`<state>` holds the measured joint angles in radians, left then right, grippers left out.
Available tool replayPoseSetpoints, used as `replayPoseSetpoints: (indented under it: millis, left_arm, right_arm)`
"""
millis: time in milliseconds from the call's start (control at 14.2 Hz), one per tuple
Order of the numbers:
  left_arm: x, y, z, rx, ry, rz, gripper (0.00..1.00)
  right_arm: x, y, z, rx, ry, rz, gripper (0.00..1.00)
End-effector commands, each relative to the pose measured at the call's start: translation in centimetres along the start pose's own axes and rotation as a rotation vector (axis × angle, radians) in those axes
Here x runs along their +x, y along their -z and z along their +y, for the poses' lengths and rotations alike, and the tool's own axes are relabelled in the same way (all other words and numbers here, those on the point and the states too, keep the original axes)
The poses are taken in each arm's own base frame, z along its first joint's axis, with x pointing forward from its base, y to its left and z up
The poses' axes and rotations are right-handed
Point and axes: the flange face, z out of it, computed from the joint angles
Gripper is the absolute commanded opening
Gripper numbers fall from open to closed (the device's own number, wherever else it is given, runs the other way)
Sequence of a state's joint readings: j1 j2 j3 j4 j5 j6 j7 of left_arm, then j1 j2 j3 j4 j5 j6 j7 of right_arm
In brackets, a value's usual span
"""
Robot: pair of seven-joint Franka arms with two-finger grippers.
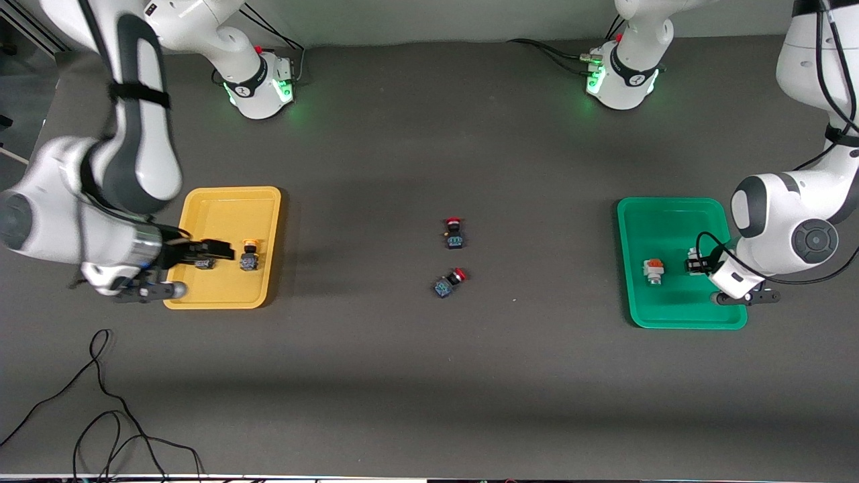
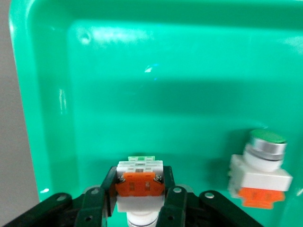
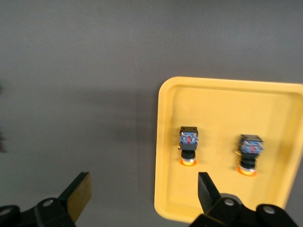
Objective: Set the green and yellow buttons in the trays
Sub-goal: 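Open both grippers beside the first buttons and lift away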
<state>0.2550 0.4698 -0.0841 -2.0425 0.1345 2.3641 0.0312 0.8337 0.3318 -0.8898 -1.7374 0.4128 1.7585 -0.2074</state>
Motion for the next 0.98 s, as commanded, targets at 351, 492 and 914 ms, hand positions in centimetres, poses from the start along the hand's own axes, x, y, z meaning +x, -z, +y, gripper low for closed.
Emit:
replayPoseSetpoints:
  millis: [351, 492, 914]
  left_arm:
    - [0.2, 14.8, -1.7, 0.033, -0.068, -0.042, 1.0]
    - [-0.9, 21.1, -1.9, 0.032, -0.094, -0.061, 1.0]
    - [-8.1, 34.0, 1.9, -0.031, -0.119, -0.012, 1.0]
  right_arm:
    - [-1.9, 14.4, -0.8, -0.153, 0.015, 0.064, 1.0]
    - [-2.6, 16.3, 0.2, -0.154, 0.015, 0.093, 1.0]
    - [-4.3, 18.8, 1.8, -0.115, 0.008, 0.134, 1.0]
